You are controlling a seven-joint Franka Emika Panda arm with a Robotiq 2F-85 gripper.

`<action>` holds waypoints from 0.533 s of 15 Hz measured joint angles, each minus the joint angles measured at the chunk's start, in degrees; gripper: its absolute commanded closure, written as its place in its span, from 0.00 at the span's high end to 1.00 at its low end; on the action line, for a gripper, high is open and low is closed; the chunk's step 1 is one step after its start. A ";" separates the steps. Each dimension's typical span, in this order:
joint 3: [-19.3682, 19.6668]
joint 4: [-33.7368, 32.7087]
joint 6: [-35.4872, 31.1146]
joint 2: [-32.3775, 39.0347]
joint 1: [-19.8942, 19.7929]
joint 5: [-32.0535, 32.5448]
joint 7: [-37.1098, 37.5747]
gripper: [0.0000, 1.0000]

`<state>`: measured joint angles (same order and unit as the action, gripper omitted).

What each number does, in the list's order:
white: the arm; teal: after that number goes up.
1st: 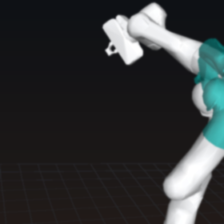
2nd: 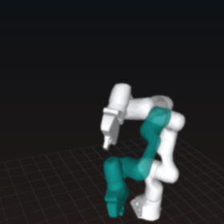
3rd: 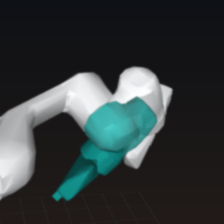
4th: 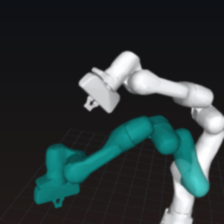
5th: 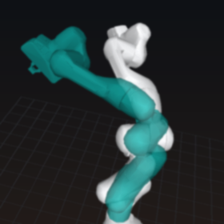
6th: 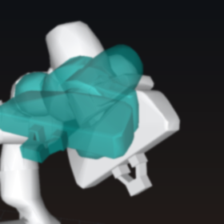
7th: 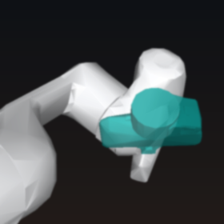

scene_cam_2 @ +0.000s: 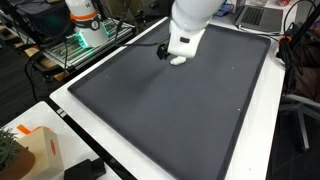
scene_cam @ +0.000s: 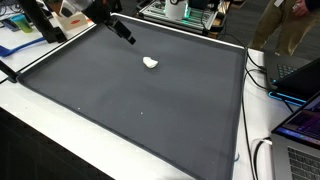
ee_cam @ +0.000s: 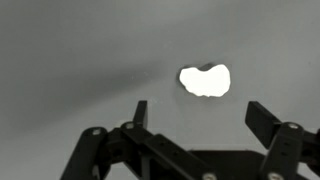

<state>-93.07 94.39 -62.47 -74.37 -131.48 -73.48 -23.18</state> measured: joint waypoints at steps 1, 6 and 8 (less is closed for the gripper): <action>0.86 3.20 -0.02 1.50 1.82 -0.04 -2.21 1.00; 6.32 19.76 -2.66 6.68 16.32 3.76 -17.35 1.00; 9.78 26.79 -3.85 7.16 24.21 8.59 -24.40 1.00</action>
<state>-83.29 121.19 -66.32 -67.21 -107.27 -64.90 -47.58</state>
